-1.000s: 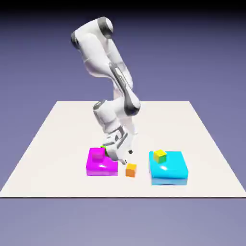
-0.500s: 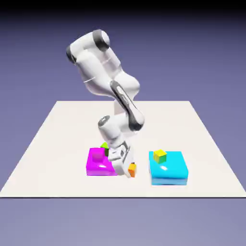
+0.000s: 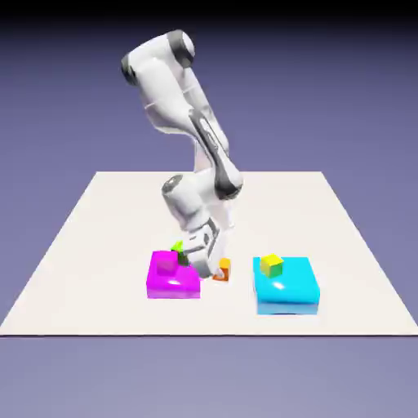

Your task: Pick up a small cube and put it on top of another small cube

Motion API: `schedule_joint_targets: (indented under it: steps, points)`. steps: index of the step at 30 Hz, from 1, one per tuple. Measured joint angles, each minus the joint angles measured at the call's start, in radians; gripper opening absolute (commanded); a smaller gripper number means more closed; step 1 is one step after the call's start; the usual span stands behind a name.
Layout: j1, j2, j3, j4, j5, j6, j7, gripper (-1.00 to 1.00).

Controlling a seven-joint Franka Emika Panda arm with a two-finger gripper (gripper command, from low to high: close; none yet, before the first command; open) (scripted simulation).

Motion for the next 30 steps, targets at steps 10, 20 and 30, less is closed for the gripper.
schedule_joint_targets:
  steps: [10, 20, 30]
  points:
    - [0.063, 0.275, -0.197, 0.112, 0.156, -0.435, -0.267, -1.00]
    - [0.291, 0.490, -0.522, 0.111, 0.217, -0.658, -0.498, -1.00]
    - [0.609, 0.616, -0.884, 0.020, 0.191, -0.673, -0.655, -1.00]
